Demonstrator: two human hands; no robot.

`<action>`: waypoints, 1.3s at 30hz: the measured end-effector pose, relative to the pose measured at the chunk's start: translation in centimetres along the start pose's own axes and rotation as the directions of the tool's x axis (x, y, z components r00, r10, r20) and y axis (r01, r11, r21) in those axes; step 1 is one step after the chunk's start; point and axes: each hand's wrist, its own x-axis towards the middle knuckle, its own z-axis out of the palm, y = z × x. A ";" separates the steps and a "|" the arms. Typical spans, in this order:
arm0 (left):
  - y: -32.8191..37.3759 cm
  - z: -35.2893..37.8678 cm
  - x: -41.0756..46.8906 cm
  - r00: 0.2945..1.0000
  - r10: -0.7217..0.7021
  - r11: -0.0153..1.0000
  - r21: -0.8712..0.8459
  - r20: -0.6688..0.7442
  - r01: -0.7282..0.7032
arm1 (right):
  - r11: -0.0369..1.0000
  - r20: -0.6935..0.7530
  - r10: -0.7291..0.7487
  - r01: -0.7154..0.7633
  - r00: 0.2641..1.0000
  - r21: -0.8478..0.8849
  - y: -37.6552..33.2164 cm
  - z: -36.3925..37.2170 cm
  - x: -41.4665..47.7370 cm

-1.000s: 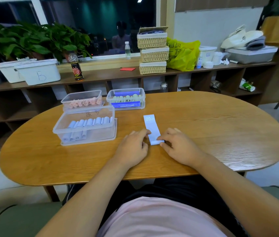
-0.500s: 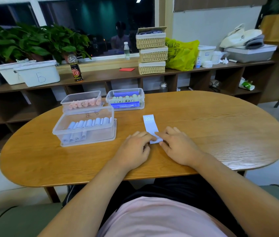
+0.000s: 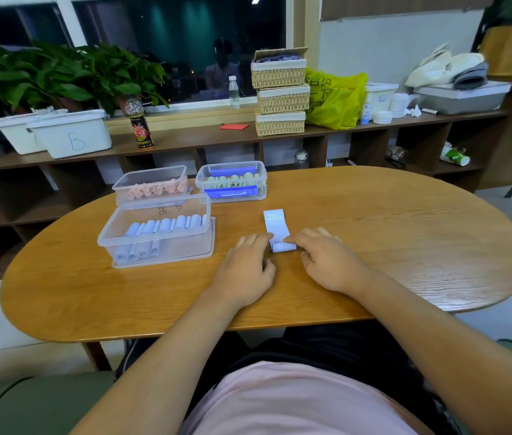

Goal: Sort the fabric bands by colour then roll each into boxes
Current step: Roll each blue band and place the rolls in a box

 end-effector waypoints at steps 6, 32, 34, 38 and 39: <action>0.1 -0.2 0.0 1.000 -0.020 1.000 -0.018 -0.015 0.020 | 0.998 0.014 0.004 -0.003 1.000 -0.056 0.3 0.4 2.0; -0.3 0.2 0.7 0.997 -0.037 0.995 0.092 0.066 0.031 | 0.993 -0.126 -0.101 0.093 0.987 -0.072 -0.5 0.9 0.2; -0.1 0.0 0.9 0.994 -0.072 0.996 0.060 0.080 0.068 | 0.991 -0.090 -0.092 0.083 0.992 -0.106 -0.6 0.8 0.6; -0.2 -0.2 0.8 0.986 -0.166 0.985 -0.048 0.019 0.167 | 0.989 -0.062 -0.053 0.044 0.997 -0.138 -0.7 0.8 2.0; -0.3 -0.1 0.7 0.986 -0.166 0.985 -0.054 0.005 0.166 | 0.989 -0.055 -0.040 0.032 0.998 -0.142 -0.8 0.8 2.3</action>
